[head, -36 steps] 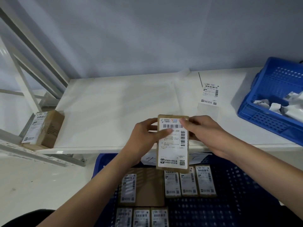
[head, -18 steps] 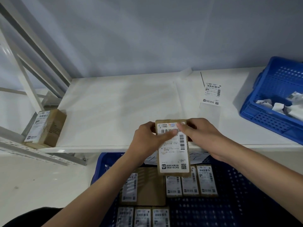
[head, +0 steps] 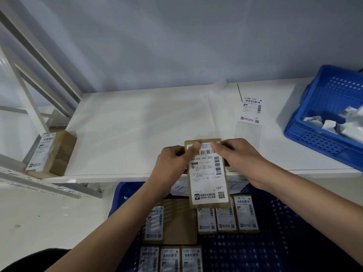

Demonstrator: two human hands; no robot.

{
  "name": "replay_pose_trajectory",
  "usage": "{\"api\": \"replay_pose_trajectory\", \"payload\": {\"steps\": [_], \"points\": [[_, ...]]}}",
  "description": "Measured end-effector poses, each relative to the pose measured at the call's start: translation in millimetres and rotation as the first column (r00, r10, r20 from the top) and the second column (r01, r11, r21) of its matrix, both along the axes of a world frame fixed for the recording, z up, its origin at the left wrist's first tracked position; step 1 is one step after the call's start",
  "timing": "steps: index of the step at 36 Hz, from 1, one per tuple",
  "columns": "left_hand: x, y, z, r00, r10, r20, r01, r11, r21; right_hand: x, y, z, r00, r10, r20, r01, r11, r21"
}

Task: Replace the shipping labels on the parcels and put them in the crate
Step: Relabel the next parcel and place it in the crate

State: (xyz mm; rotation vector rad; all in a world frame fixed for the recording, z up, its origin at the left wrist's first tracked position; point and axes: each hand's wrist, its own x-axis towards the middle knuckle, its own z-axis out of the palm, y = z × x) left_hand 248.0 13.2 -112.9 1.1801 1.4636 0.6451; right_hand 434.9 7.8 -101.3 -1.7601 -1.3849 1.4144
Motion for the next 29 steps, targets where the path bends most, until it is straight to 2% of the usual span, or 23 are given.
{"api": "replay_pose_trajectory", "payload": {"steps": [7, 14, 17, 20, 24, 27, 29], "points": [[0.9, -7.6, 3.6, 0.967, -0.252, 0.040, 0.255, 0.954, -0.156, 8.6, 11.5, 7.6, 0.974, -0.212, -0.082, 0.216, 0.976, 0.042], [-3.4, -8.7, 7.2, 0.963, -0.245, 0.112, 0.259, 0.956, -0.134, 12.0, 15.2, 7.4, 0.963, -0.230, -0.140, 0.243, 0.967, 0.081], [-5.7, -7.6, 8.2, 0.964, -0.216, 0.152, 0.238, 0.961, -0.140, 13.5, 16.9, 3.8, 0.948, -0.246, -0.203, 0.260, 0.965, 0.045], [-10.5, -3.2, 11.2, 0.970, -0.129, 0.205, 0.156, 0.980, -0.123, 17.1, 16.9, 1.9, 0.971, -0.132, -0.197, 0.128, 0.991, -0.034], [-16.4, 2.7, 15.3, 0.977, -0.068, 0.201, 0.081, 0.995, -0.059, 15.4, 8.9, -2.2, 0.960, 0.023, -0.279, -0.081, 0.977, -0.199], [-18.8, 2.8, 15.2, 0.975, -0.068, 0.211, 0.080, 0.996, -0.048, 11.0, 5.1, -9.0, 0.971, 0.092, -0.222, -0.128, 0.979, -0.156], [-18.9, 2.2, 14.8, 0.974, -0.068, 0.216, 0.080, 0.996, -0.046, 8.7, 4.5, -8.6, 0.964, 0.081, -0.253, -0.121, 0.982, -0.144]]}}
